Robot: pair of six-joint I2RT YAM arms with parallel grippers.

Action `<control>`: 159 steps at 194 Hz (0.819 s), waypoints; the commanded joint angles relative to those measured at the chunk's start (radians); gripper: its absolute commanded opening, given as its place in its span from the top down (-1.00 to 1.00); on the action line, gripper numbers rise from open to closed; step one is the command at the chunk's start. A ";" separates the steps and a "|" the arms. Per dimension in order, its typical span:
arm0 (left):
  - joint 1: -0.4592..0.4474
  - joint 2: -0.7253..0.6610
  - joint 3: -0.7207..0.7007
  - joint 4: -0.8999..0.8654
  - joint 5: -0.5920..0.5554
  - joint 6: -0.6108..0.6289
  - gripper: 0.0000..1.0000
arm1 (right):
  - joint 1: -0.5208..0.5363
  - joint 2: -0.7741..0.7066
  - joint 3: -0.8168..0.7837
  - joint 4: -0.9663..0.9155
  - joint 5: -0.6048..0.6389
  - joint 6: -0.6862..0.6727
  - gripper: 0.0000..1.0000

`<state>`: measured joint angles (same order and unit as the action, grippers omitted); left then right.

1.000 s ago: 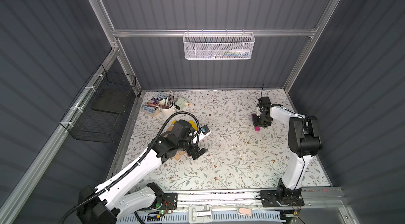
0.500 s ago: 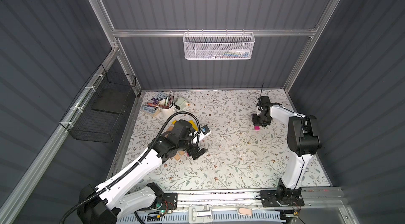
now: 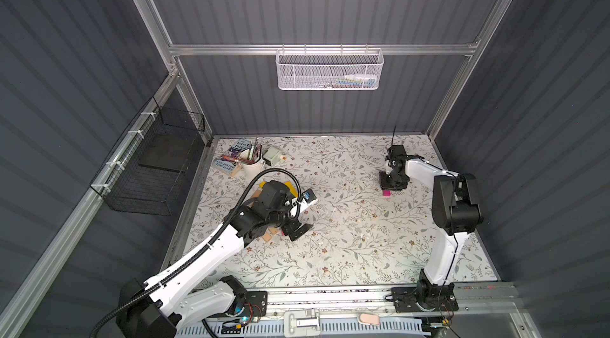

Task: Assemble the letter k with building blocks
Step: Assemble the building block at the center of the board.

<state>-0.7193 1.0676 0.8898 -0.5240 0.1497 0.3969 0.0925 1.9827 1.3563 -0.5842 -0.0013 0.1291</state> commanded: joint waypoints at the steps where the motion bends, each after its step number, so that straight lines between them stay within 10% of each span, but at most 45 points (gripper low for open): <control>1: 0.001 0.009 0.010 -0.022 -0.003 -0.001 -0.99 | 0.004 0.010 0.021 -0.021 -0.005 0.009 0.23; 159: 0.001 0.009 0.001 -0.003 -0.056 -0.028 -0.99 | 0.006 -0.049 0.017 -0.045 0.008 0.025 0.06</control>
<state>-0.7193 1.0737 0.8898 -0.5312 0.1406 0.3962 0.0925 1.9823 1.3563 -0.5930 -0.0006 0.1368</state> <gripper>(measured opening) 0.995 0.450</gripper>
